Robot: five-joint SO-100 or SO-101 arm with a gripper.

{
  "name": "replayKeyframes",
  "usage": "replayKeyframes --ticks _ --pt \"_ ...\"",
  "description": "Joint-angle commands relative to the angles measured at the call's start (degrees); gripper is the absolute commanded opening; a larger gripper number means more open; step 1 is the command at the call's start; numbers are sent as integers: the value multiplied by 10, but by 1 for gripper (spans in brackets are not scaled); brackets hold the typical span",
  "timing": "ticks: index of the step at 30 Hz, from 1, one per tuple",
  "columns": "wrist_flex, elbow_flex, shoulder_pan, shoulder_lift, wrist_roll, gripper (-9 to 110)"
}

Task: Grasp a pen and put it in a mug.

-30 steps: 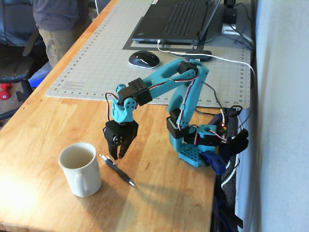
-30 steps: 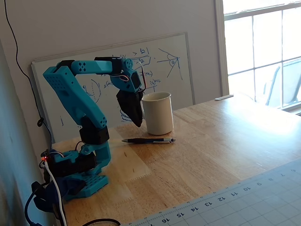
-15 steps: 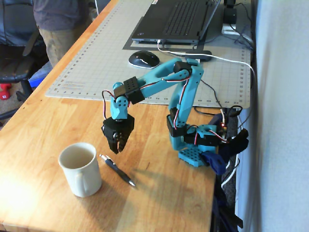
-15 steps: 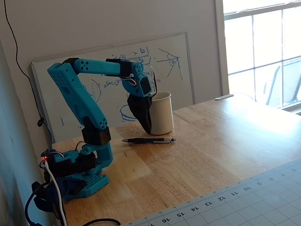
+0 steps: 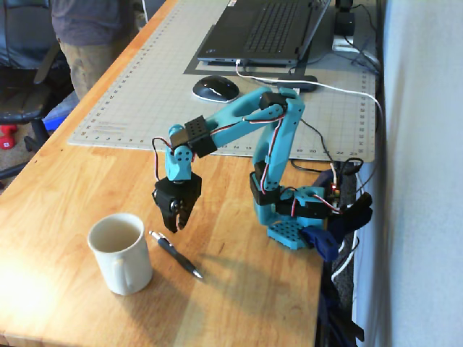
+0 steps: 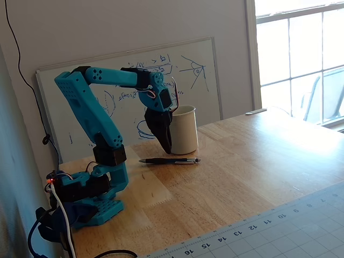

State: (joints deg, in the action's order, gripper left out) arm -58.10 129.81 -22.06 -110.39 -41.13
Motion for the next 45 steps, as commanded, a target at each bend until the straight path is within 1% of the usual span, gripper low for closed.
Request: replayKeyframes --ticks 1,5,10,28,38,45 --pt "8 -44 -4 -4 -5 13" --pt "8 -42 -4 -2 -5 21" --pt "9 -28 -1 40 -5 27" --pt "8 -25 -4 122 -5 28" --pt "8 -25 -4 123 -3 26" --pt "8 -25 -4 123 3 9"
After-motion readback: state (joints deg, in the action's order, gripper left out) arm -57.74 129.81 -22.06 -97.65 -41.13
